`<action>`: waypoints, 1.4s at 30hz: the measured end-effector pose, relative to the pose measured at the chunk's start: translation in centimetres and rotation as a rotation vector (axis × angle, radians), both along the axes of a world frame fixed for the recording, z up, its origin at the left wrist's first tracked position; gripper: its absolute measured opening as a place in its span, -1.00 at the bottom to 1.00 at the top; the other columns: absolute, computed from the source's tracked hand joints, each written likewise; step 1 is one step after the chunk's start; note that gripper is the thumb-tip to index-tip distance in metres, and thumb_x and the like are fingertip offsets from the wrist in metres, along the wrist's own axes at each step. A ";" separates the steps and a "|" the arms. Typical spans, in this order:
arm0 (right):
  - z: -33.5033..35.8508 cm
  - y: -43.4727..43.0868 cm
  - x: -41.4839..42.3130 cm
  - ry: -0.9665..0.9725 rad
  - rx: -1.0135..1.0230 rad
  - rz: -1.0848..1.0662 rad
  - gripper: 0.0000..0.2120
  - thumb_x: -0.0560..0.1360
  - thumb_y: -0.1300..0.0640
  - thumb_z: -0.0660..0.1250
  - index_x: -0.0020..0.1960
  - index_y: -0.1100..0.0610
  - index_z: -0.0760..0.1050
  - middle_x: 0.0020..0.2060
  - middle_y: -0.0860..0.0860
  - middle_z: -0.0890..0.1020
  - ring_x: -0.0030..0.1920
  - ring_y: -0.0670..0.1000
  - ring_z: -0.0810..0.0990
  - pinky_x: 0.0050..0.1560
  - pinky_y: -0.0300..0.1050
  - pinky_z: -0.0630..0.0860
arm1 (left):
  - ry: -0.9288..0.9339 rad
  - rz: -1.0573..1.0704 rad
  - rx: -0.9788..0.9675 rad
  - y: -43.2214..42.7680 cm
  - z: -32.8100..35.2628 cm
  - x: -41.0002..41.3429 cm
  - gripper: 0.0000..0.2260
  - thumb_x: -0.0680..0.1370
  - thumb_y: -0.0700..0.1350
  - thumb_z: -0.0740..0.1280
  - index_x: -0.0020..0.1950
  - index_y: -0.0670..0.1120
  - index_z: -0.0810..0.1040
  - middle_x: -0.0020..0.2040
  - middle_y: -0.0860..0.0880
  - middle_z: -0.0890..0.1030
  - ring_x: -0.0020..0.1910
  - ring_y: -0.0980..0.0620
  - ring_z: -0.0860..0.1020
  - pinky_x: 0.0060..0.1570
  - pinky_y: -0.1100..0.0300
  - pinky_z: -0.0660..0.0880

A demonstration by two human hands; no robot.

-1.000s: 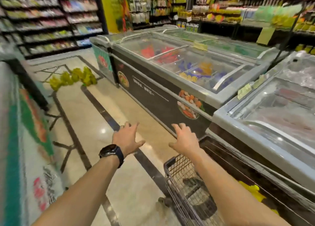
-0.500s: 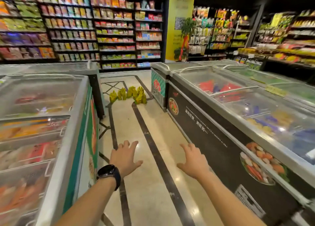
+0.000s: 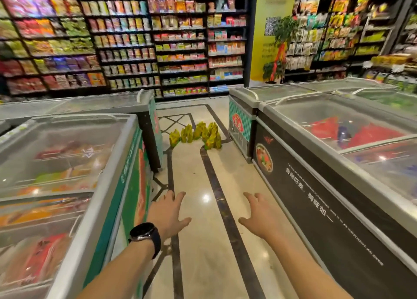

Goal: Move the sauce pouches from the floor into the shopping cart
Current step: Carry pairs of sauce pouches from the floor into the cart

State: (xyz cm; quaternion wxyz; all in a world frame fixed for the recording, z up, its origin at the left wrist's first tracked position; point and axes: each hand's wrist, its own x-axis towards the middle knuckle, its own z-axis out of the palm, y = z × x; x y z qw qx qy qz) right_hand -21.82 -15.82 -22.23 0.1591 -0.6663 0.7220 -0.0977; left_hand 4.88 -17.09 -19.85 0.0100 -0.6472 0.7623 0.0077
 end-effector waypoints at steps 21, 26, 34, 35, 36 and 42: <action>-1.6 -53.7 3.4 -0.010 0.064 0.020 -0.25 0.42 -0.14 0.42 0.50 -0.06 0.16 0.41 0.03 0.33 0.36 0.11 0.39 0.28 0.07 0.47 | 0.068 0.055 0.097 -53.9 -3.6 3.5 -0.31 0.54 0.29 0.24 0.57 0.07 0.10 0.37 -0.09 0.38 0.31 -0.13 0.43 0.18 -0.05 0.50; -3.1 -65.6 3.4 -0.057 0.089 -0.050 -0.23 0.40 -0.15 0.42 0.50 -0.07 0.14 0.41 0.03 0.33 0.37 0.11 0.39 0.27 0.10 0.48 | 0.092 0.019 0.106 -66.4 -4.1 4.1 -0.32 0.55 0.29 0.24 0.57 0.08 0.09 0.40 -0.09 0.37 0.35 -0.13 0.42 0.24 -0.06 0.47; -8.2 -89.5 2.0 -0.078 0.165 -0.067 -0.18 0.38 -0.18 0.40 0.53 -0.03 0.13 0.42 0.05 0.34 0.39 0.11 0.38 0.31 0.04 0.44 | 0.056 0.047 0.136 -89.4 -6.2 4.4 -0.31 0.54 0.31 0.23 0.58 0.09 0.09 0.43 -0.08 0.36 0.36 -0.12 0.42 0.21 -0.01 0.50; -8.5 -92.7 2.3 -0.093 0.164 -0.063 -0.18 0.38 -0.18 0.40 0.53 -0.02 0.13 0.41 0.05 0.35 0.39 0.11 0.38 0.30 0.03 0.44 | 0.058 0.065 0.136 -91.9 -6.3 4.7 -0.31 0.53 0.31 0.23 0.58 0.09 0.09 0.44 -0.08 0.36 0.36 -0.12 0.42 0.21 -0.01 0.51; -8.6 -95.8 2.7 -0.100 0.167 -0.056 -0.19 0.39 -0.17 0.40 0.53 -0.01 0.14 0.40 0.06 0.36 0.38 0.12 0.39 0.30 0.02 0.44 | 0.048 0.077 0.134 -94.4 -6.2 5.0 -0.30 0.53 0.31 0.23 0.58 0.09 0.10 0.44 -0.07 0.36 0.36 -0.12 0.42 0.21 -0.01 0.50; -8.3 -112.6 7.2 -0.144 0.179 0.037 -0.22 0.42 -0.11 0.43 0.52 0.05 0.17 0.40 0.09 0.36 0.40 0.15 0.36 0.31 0.02 0.42 | 0.036 0.149 0.149 -108.6 -6.1 8.8 -0.30 0.54 0.31 0.24 0.59 0.07 0.08 0.42 -0.08 0.35 0.37 -0.12 0.41 0.26 -0.05 0.47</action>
